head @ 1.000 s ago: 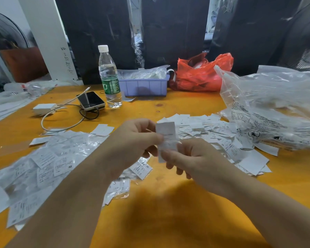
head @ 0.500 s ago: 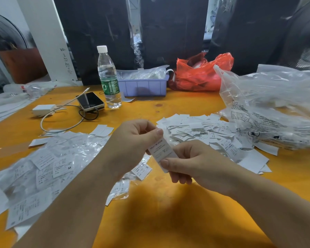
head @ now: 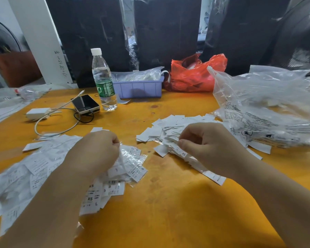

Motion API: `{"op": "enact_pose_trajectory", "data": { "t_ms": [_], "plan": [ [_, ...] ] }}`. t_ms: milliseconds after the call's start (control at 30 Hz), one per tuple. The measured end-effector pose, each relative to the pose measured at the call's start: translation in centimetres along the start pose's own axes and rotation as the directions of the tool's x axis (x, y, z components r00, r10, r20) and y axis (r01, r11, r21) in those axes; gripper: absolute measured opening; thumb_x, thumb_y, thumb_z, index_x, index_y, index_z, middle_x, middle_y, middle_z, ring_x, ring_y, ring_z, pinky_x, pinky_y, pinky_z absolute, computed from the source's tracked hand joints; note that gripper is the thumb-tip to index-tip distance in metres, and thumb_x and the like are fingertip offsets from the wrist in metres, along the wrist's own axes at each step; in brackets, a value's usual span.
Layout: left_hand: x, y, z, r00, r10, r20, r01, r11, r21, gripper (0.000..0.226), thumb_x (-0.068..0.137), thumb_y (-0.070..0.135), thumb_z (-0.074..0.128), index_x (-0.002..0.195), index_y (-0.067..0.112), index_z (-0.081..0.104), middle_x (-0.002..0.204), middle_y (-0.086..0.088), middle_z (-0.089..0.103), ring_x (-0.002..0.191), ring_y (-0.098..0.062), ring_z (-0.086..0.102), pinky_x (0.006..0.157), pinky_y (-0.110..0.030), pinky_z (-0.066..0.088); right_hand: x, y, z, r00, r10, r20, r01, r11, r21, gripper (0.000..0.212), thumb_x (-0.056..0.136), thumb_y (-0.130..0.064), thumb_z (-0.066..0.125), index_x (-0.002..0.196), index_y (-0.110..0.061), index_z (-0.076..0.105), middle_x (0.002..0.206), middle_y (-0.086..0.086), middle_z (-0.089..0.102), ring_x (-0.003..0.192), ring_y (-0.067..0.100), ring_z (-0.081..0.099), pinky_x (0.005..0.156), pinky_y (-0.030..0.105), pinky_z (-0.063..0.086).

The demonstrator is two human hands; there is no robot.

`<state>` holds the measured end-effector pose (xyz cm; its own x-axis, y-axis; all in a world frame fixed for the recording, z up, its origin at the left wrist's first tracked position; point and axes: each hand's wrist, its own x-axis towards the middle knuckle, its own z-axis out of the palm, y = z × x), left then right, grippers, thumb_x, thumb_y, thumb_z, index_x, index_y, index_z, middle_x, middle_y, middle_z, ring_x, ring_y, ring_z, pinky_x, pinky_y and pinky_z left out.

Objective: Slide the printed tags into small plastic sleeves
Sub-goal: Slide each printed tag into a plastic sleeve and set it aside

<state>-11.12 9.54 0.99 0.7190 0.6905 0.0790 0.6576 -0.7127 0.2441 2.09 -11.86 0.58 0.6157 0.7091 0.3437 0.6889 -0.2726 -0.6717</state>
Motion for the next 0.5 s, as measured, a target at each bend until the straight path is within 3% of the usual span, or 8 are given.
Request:
{"op": "enact_pose_trajectory", "data": {
  "t_ms": [67, 133, 267, 400, 500],
  "plan": [
    [-0.1, 0.2, 0.2, 1.000, -0.022, -0.020, 0.024, 0.993, 0.112, 0.031, 0.096, 0.025, 0.046, 0.123, 0.031, 0.059, 0.120, 0.001, 0.060, 0.108, -0.022, 0.054, 0.087, -0.038, 0.049, 0.2, 0.2, -0.3, 0.999, 0.001, -0.042, -0.003, 0.999, -0.036, 0.012, 0.087, -0.023, 0.067, 0.075, -0.022, 0.069, 0.056, -0.011, 0.057, 0.053, 0.002, 0.050, 0.052, 0.018, 0.037],
    [-0.4, 0.9, 0.5, 0.996, -0.011, -0.089, 0.027, 0.984, 0.176, 0.039, 0.095, 0.030, 0.046, 0.133, 0.034, 0.051, 0.132, 0.000, 0.052, 0.120, -0.025, 0.047, 0.095, -0.043, 0.042, 0.3, 0.4, -0.6, 0.998, 0.001, -0.065, -0.006, 0.998, -0.067, 0.011, 0.087, -0.021, 0.066, 0.076, -0.021, 0.069, 0.059, -0.011, 0.058, 0.055, 0.003, 0.052, 0.053, 0.018, 0.038],
    [-1.8, 3.3, 1.3, 0.962, 0.144, -0.234, -0.129, 0.989, 0.077, 0.031, 0.094, 0.041, 0.049, 0.124, 0.034, 0.056, 0.125, 0.006, 0.052, 0.114, -0.017, 0.046, 0.094, -0.039, 0.039, 0.5, 0.8, -0.9, 0.999, 0.024, -0.039, -0.031, 0.982, -0.189, 0.009, 0.089, -0.024, 0.063, 0.084, -0.019, 0.069, 0.073, -0.008, 0.063, 0.069, 0.011, 0.060, 0.065, 0.034, 0.053],
    [-3.9, 6.1, 2.8, 0.922, 0.337, -0.191, -0.351, 0.935, -0.047, 0.027, 0.094, 0.045, 0.050, 0.116, 0.035, 0.060, 0.116, 0.013, 0.054, 0.111, -0.012, 0.046, 0.093, -0.033, 0.035, 0.5, 1.4, -1.0, 0.998, 0.054, 0.014, -0.048, 0.957, -0.285, 0.009, 0.089, -0.028, 0.062, 0.095, -0.023, 0.066, 0.079, -0.013, 0.059, 0.074, 0.004, 0.056, 0.065, 0.027, 0.049],
    [-4.3, 7.4, 3.6, 0.894, 0.420, -0.157, -0.436, 0.897, -0.080, 0.025, 0.094, 0.044, 0.048, 0.114, 0.034, 0.061, 0.114, 0.014, 0.054, 0.111, -0.012, 0.046, 0.094, -0.032, 0.036, 0.6, 1.7, -1.0, 0.989, 0.104, 0.108, -0.067, 0.950, -0.304, 0.014, 0.087, -0.026, 0.062, 0.101, -0.026, 0.065, 0.084, -0.015, 0.058, 0.079, 0.005, 0.057, 0.073, 0.032, 0.052]
  ]
}}
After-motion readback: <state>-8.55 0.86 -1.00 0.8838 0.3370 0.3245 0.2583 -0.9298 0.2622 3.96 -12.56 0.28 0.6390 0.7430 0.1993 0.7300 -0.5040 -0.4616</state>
